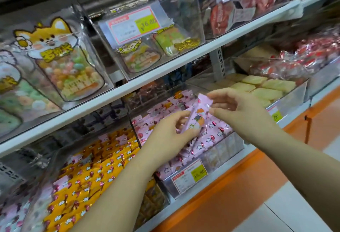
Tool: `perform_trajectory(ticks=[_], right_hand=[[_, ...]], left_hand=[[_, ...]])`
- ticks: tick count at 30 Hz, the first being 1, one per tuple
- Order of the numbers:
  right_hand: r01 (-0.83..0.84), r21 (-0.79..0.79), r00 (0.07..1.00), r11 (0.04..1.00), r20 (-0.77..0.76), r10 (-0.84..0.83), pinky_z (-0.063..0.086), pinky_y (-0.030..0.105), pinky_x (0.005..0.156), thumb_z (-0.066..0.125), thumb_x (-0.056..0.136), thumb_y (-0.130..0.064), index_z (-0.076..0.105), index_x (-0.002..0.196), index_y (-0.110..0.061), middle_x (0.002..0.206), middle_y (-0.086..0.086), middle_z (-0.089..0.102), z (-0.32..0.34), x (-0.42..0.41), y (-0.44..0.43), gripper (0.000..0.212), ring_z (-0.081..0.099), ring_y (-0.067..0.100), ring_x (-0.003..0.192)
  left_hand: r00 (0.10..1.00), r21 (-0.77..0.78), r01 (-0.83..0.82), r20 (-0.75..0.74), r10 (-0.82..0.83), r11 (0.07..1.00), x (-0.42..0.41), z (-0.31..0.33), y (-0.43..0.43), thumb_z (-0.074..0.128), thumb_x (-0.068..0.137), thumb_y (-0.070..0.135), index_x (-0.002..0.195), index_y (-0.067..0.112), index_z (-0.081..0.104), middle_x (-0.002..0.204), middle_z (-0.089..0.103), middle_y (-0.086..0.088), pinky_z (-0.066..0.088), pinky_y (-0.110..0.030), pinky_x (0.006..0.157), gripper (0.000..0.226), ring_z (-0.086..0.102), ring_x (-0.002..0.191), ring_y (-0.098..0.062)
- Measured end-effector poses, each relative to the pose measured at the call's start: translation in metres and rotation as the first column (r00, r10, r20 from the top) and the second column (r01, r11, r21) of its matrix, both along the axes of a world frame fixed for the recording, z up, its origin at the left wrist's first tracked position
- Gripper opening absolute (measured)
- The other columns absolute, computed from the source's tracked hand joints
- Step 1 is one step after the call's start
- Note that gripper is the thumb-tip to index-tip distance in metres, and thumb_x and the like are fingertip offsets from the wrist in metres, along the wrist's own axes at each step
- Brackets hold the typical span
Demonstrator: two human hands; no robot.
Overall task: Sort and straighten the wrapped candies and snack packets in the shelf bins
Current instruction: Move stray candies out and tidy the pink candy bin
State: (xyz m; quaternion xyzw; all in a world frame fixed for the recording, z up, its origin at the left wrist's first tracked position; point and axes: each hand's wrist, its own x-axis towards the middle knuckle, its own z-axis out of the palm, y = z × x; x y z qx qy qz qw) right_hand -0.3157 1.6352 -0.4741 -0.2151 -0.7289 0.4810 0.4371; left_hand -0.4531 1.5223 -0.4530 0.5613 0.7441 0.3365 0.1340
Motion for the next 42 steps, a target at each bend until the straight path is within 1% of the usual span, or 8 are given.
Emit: perform_trajectory(ticks=[9,12,17,23,31,35,37,42], right_hand=[[0.224,0.225,0.899,0.948,0.328,-0.290,0.032,0.022,0.086,0.062,0.085,-0.013,0.054,0.128,-0.015,0.127,0.006,0.054,-0.027,0.003,0.031,0.043,0.049,0.016,0.106],[0.192,0.148,0.894,0.970,0.381,-0.235,0.036,0.024,0.085,0.063,0.086,-0.017,0.048,0.133,-0.016,0.130,0.006,0.052,-0.034,0.000,0.030,0.049,0.051,0.019,0.107],[0.231,0.141,0.878,0.963,0.396,-0.269,0.037,0.026,0.084,0.062,0.087,-0.021,0.048,0.134,-0.019,0.131,0.004,0.051,-0.038,-0.006,0.031,0.049,0.051,0.020,0.110],[0.233,0.131,0.878,0.964,0.397,-0.267,0.040,0.028,0.087,0.061,0.089,-0.022,0.049,0.132,-0.019,0.134,0.002,0.048,-0.037,-0.007,0.032,0.045,0.051,0.020,0.111],[0.205,0.131,0.883,0.970,0.403,-0.241,0.041,0.027,0.083,0.060,0.088,-0.023,0.054,0.127,-0.020,0.131,0.001,0.047,-0.038,-0.005,0.032,0.039,0.053,0.018,0.103],[0.206,0.128,0.879,0.970,0.411,-0.241,0.040,0.027,0.084,0.061,0.088,-0.023,0.054,0.127,-0.019,0.133,0.000,0.047,-0.037,-0.005,0.031,0.040,0.053,0.019,0.106],[0.210,0.129,0.875,0.969,0.418,-0.245,0.041,0.028,0.087,0.060,0.088,-0.023,0.054,0.128,-0.019,0.135,0.001,0.045,-0.036,-0.005,0.030,0.040,0.052,0.019,0.108],[0.222,0.113,0.859,0.968,0.447,-0.249,0.041,0.031,0.089,0.059,0.090,-0.024,0.054,0.128,-0.021,0.140,0.002,0.039,-0.033,-0.006,0.025,0.039,0.051,0.022,0.111]], left_hand=[[0.957,0.223,-0.277,-0.022,0.289,0.934,-0.023,0.006,0.061,0.066,0.087,0.022,0.120,0.016,0.049,0.092,0.053,0.010,0.041,-0.024,0.077,0.037,0.055,0.093,-0.014],[0.919,0.195,-0.360,-0.093,0.382,0.912,-0.031,-0.004,0.081,0.062,0.090,0.023,0.122,0.010,0.047,0.086,0.053,0.004,0.038,-0.025,0.062,0.037,0.056,0.086,-0.020],[0.912,0.182,-0.392,-0.049,0.406,0.902,-0.045,-0.015,0.098,0.061,0.091,0.025,0.132,0.012,0.040,0.117,0.059,-0.008,0.037,-0.024,0.078,0.048,0.055,0.104,-0.026],[0.895,-0.011,-0.435,-0.112,0.431,0.901,-0.053,-0.004,0.104,0.055,0.094,0.023,0.121,0.011,0.040,0.090,0.045,0.004,0.036,-0.022,0.065,0.033,0.053,0.092,-0.020],[0.893,-0.191,-0.421,-0.259,0.368,0.887,-0.058,-0.018,0.107,0.060,0.091,0.029,0.133,0.010,0.034,0.123,0.053,-0.013,0.042,-0.029,0.075,0.053,0.053,0.096,-0.024],[0.923,0.076,-0.357,-0.128,0.364,0.931,-0.061,-0.012,0.099,0.060,0.091,0.025,0.147,0.030,0.020,0.149,0.035,0.000,0.049,-0.029,0.081,0.069,0.054,0.113,-0.022],[0.893,0.141,-0.259,-0.342,0.293,0.955,-0.063,-0.009,0.096,0.051,0.096,0.020,0.143,0.027,0.035,0.149,0.035,0.002,0.039,-0.023,0.094,0.050,0.048,0.124,-0.019],[0.851,-0.192,-0.201,-0.519,0.075,0.960,-0.065,-0.023,0.087,0.028,0.103,0.025,0.141,0.020,0.041,0.146,0.042,-0.006,0.032,-0.026,0.103,0.041,0.042,0.129,-0.022]])
